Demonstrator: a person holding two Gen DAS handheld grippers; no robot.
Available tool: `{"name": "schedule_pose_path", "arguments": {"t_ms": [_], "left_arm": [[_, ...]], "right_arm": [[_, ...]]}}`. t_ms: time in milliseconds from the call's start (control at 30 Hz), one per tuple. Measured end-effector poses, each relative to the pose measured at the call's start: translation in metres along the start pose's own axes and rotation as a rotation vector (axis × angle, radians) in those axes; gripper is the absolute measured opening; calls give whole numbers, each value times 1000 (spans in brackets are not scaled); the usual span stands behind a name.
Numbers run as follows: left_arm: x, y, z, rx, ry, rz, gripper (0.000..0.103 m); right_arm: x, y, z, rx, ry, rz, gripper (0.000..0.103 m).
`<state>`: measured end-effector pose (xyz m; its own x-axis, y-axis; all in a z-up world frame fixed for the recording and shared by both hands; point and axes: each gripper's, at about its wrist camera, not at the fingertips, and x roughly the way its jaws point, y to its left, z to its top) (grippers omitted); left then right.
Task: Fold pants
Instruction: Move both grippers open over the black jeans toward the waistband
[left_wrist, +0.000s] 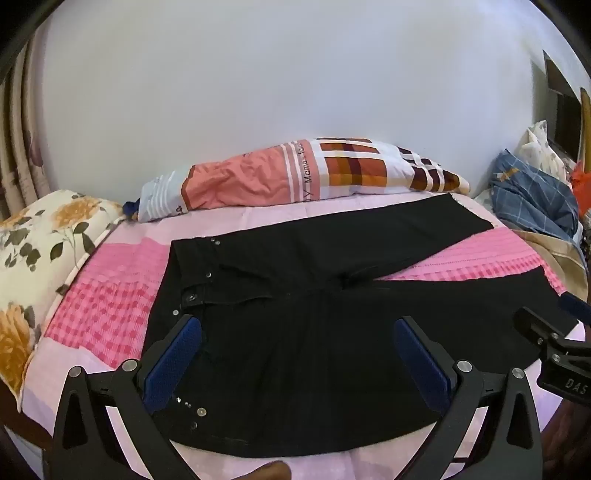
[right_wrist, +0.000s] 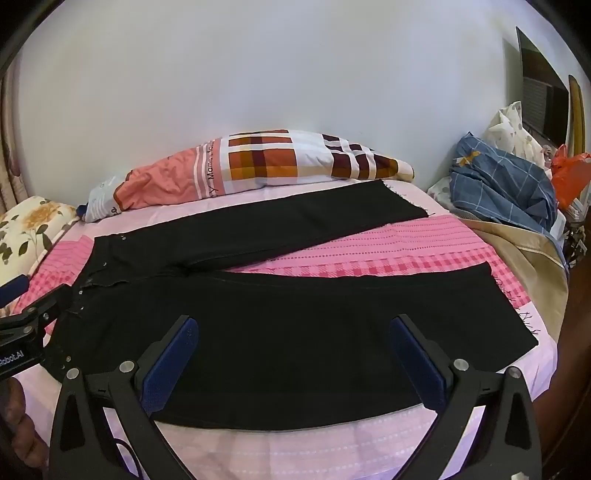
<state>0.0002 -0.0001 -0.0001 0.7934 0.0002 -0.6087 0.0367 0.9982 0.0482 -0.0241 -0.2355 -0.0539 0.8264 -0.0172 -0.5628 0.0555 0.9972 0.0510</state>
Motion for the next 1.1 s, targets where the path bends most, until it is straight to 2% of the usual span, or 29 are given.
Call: {"name": "schedule_pose_path", "arguments": {"t_ms": [33, 167, 300, 467, 700, 767, 867, 967, 1100], "left_arm": [[-1, 1, 0, -14, -23, -9, 103], [-3, 0, -3, -27, -20, -10, 103], [8, 7, -25, -64, 23, 9, 103], [9, 21, -38, -194, 109, -2, 103], [-7, 6, -77, -146, 176, 23, 103], [-12, 7, -79, -151, 167, 23, 103], [-22, 16, -72, -191, 115, 5, 103], [-35, 21, -70, -229, 60, -11, 103], [-39, 23, -66, -240, 41, -26, 103]], "right_arm": [[0, 1, 0, 2, 3, 3, 102], [2, 6, 0, -6, 9, 10, 102], [6, 2, 0, 5, 45, 40, 102], [9, 9, -2, -2, 87, 70, 102], [1, 8, -16, -8, 121, 128, 102], [3, 6, -18, 7, 133, 124, 103], [6, 5, -24, 45, 154, 196, 103], [7, 6, -27, 46, 159, 218, 103], [5, 13, -28, 41, 151, 258, 103]]}}
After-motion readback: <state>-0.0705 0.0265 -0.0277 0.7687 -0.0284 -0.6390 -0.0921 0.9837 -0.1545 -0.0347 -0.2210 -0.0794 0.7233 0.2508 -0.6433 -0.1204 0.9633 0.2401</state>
